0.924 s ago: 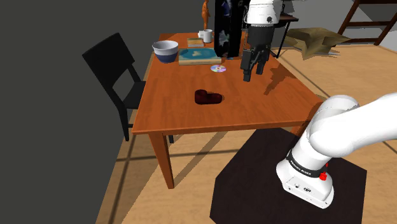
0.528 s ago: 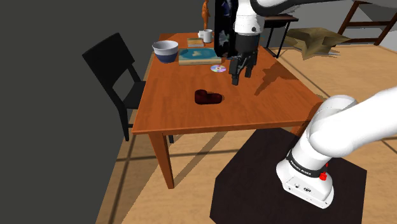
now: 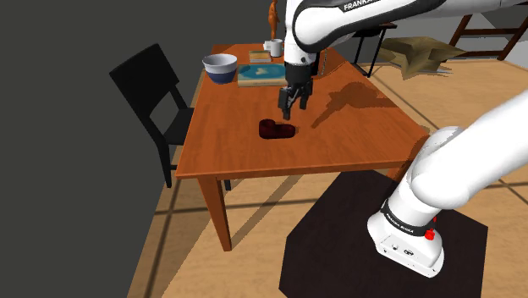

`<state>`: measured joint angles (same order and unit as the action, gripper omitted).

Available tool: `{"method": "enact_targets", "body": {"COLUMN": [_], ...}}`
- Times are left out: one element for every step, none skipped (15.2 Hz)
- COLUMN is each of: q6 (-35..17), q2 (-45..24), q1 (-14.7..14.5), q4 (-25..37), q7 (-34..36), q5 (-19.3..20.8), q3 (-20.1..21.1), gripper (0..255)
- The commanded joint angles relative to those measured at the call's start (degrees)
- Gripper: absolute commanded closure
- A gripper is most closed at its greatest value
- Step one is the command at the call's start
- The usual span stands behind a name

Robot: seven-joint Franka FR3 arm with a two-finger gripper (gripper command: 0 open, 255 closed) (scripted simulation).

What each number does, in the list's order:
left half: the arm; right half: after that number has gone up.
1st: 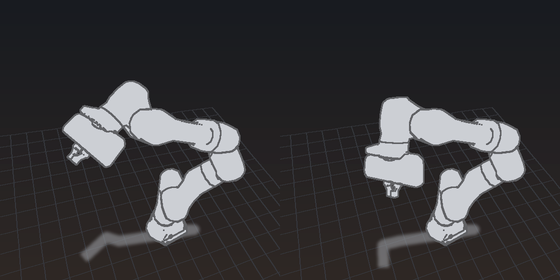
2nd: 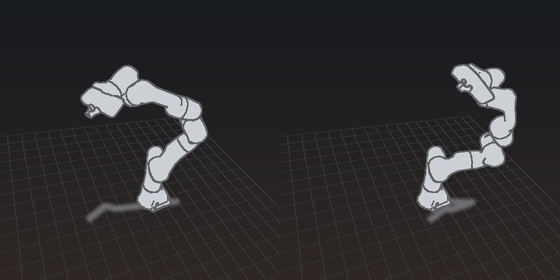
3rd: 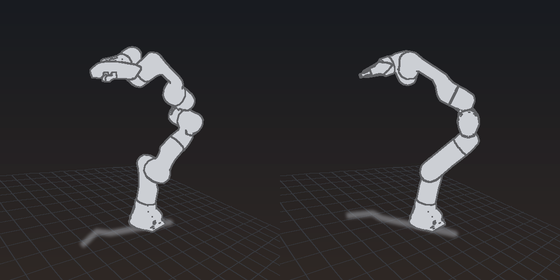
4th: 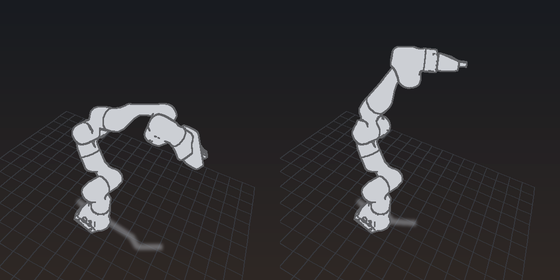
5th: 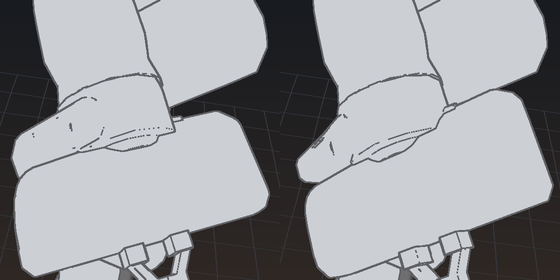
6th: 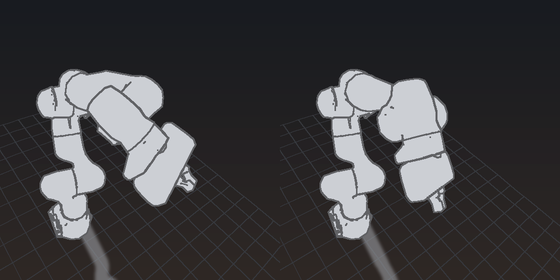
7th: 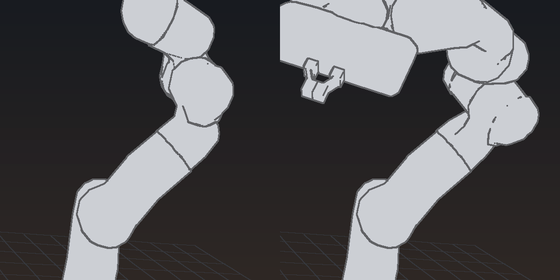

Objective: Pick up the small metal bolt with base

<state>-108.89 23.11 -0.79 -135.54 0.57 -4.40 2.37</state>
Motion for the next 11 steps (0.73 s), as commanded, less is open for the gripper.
{"method": "enact_targets", "body": {"q6": [-3.5, -5.1, -6.5, -8.0, -9.3, -10.6, -11.8, -12.8, -13.6, -14.3, -15.1], "q2": [-3.8, -5.9, -8.0, -10.0, -12.1, -14.2, -16.3, -18.1, -18.4, -18.8, -19.1], "q1": [0.0, 0.1, 0.1, 0.2, 0.2, 0.2, 0.3, 0.3, 0.3, 0.3, 0.3], "q4": [1.1, 1.9, 2.8, 3.8, 4.8, 5.9, 7.1, 8.2, 7.8, 7.3, 6.9], "q7": [0.0, -0.1, -0.1, -0.2, -0.2, -0.1, -0.1, -0.1, -0.1, -0.1, -0.1], "q5": [0.5, 0.8, 1.1, 1.5, 1.8, 2.2, 2.6, 3.0, 3.0, 3.0, 3.0], "q3": [0.3, 0.4, 0.5, 0.6, 0.7, 0.8, 0.8, 0.9, 0.9, 0.9, 0.9], "gripper": [0, 0, 0, 0, 0, 0, 0, 0, 0, 0, 0]}}
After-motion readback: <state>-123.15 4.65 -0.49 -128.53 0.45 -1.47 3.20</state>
